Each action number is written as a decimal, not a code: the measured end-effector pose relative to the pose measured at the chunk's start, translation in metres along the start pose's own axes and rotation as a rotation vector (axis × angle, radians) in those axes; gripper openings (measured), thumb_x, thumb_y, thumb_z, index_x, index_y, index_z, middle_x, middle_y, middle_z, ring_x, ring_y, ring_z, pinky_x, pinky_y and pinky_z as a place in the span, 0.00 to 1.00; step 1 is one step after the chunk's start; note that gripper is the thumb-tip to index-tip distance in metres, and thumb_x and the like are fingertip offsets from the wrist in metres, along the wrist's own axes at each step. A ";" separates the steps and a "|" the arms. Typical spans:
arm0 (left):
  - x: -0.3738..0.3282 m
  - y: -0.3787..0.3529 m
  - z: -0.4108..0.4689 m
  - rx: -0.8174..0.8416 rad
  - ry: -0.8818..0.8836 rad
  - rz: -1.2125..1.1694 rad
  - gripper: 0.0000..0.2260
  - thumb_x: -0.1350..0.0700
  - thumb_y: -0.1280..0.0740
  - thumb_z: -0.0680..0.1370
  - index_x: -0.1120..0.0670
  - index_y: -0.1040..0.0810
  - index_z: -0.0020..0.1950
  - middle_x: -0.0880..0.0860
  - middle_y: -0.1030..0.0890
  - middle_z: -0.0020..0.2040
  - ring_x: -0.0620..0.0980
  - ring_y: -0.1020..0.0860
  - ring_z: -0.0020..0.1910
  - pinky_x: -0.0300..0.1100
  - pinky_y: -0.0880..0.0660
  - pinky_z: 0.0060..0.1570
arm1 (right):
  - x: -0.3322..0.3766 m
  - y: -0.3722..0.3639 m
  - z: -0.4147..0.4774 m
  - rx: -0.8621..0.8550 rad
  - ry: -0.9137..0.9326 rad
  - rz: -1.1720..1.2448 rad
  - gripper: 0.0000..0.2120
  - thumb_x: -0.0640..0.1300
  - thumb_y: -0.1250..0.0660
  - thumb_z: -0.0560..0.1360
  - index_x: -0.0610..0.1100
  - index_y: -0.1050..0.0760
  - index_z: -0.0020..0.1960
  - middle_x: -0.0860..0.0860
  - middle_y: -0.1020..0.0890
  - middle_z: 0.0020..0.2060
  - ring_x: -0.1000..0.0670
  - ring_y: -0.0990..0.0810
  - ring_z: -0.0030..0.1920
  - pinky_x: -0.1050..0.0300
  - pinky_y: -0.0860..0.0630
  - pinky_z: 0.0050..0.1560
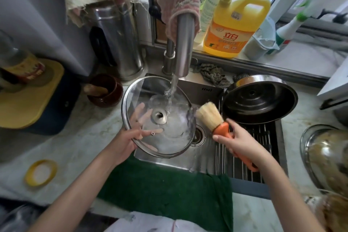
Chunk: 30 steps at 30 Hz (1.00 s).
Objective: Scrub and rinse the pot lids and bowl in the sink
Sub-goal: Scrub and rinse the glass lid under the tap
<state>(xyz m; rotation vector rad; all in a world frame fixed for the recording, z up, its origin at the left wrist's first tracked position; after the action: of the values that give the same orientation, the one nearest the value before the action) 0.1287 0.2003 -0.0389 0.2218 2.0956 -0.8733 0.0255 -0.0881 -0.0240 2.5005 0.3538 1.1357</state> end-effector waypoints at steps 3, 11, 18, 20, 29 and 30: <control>-0.008 -0.004 0.002 0.046 -0.060 0.045 0.46 0.64 0.35 0.61 0.37 0.44 0.75 0.43 0.37 0.75 0.63 0.25 0.64 0.64 0.22 0.41 | -0.007 -0.017 0.016 -0.098 -0.085 0.391 0.12 0.49 0.29 0.73 0.42 0.27 0.47 0.48 0.27 0.31 0.54 0.29 0.26 0.62 0.31 0.26; -0.022 -0.018 0.011 0.209 -0.110 -0.064 0.48 0.65 0.36 0.60 0.40 0.47 0.77 0.47 0.39 0.76 0.69 0.30 0.66 0.62 0.20 0.38 | 0.025 -0.065 0.044 0.052 -0.002 1.151 0.17 0.46 0.36 0.74 0.37 0.27 0.58 0.46 0.17 0.54 0.43 0.16 0.50 0.46 0.18 0.47; -0.013 -0.028 0.032 0.322 -0.027 -0.283 0.45 0.66 0.31 0.62 0.44 0.41 0.76 0.51 0.37 0.76 0.70 0.35 0.69 0.54 0.20 0.42 | 0.054 -0.001 0.008 -0.124 0.218 0.944 0.15 0.25 0.42 0.75 0.37 0.31 0.59 0.37 0.17 0.50 0.43 0.16 0.38 0.52 0.18 0.35; -0.006 -0.035 0.036 0.294 0.012 -0.280 0.45 0.65 0.30 0.61 0.44 0.40 0.75 0.51 0.34 0.74 0.67 0.33 0.69 0.54 0.19 0.41 | 0.060 0.016 -0.003 -0.174 0.221 0.847 0.16 0.24 0.42 0.75 0.37 0.32 0.60 0.37 0.17 0.48 0.43 0.16 0.37 0.52 0.18 0.35; -0.039 -0.043 0.006 0.086 0.067 0.019 0.34 0.59 0.30 0.67 0.50 0.36 0.72 0.49 0.21 0.63 0.58 0.19 0.54 0.48 0.19 0.41 | 0.025 -0.014 -0.002 -0.056 -0.074 0.922 0.13 0.29 0.38 0.70 0.27 0.28 0.54 0.41 0.17 0.42 0.43 0.18 0.37 0.54 0.21 0.37; -0.043 -0.042 0.005 0.099 0.062 0.071 0.32 0.61 0.35 0.69 0.49 0.37 0.73 0.48 0.23 0.65 0.59 0.20 0.56 0.50 0.20 0.40 | 0.023 -0.023 0.000 -0.038 -0.095 0.998 0.12 0.28 0.40 0.71 0.27 0.28 0.54 0.37 0.18 0.47 0.41 0.18 0.39 0.50 0.20 0.39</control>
<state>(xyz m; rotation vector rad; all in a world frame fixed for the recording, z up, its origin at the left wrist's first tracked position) 0.1410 0.1723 0.0131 0.3773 2.0909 -0.9389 0.0386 -0.0588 -0.0190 2.6949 -1.0425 1.2754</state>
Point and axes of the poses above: each hand's wrist, its own z-axis towards the middle knuckle, its own y-axis out of the back of the hand, x = y × z, the point moved 4 cm from there along z, towards the middle knuckle
